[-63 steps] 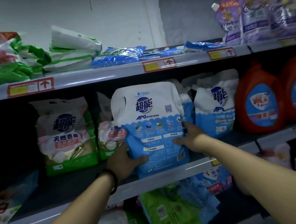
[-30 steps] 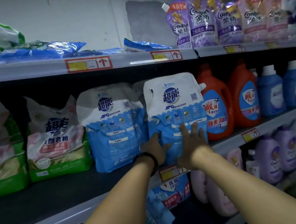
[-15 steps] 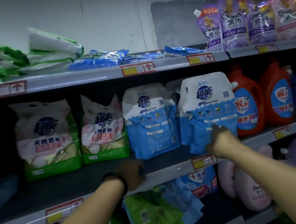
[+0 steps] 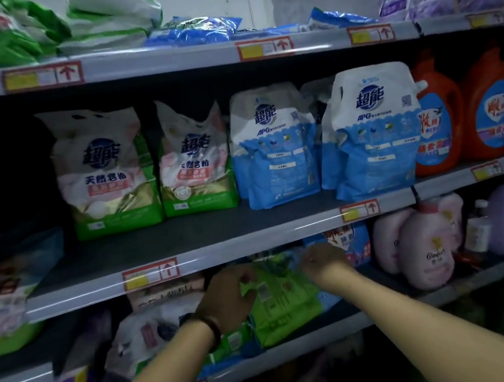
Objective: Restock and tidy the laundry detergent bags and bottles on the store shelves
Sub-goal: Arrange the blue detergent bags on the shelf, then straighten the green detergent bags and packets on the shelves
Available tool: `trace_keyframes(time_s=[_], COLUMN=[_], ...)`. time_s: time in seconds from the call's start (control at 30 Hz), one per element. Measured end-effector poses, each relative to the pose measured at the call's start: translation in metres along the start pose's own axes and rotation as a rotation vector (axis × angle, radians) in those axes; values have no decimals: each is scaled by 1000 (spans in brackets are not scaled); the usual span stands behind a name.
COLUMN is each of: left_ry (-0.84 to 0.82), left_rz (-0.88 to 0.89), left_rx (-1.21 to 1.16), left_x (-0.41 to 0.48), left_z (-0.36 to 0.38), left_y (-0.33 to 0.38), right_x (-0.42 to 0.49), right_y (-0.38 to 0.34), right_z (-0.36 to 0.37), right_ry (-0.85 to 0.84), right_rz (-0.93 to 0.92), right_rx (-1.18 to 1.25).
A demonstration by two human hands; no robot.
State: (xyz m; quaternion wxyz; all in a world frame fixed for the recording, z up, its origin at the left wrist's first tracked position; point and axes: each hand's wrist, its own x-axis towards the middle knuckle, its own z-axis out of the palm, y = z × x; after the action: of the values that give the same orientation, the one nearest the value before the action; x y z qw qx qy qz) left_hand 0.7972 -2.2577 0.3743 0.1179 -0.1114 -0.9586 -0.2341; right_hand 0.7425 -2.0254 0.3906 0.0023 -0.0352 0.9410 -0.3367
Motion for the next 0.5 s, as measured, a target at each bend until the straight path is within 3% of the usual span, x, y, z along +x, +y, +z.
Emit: trace_keyframes(time_s=[0.17, 0.5], left_ry=[-219, -210], left_rz=[-113, -224], left_rx=[10, -171], left_x=[-4, 20], left_z=[61, 146], left_y=[-24, -41], right_x=[-7, 35], right_y=[27, 47], right_z=[61, 148], right_ry=[-96, 68], right_rz=[402, 635], right_rx=[787, 1225])
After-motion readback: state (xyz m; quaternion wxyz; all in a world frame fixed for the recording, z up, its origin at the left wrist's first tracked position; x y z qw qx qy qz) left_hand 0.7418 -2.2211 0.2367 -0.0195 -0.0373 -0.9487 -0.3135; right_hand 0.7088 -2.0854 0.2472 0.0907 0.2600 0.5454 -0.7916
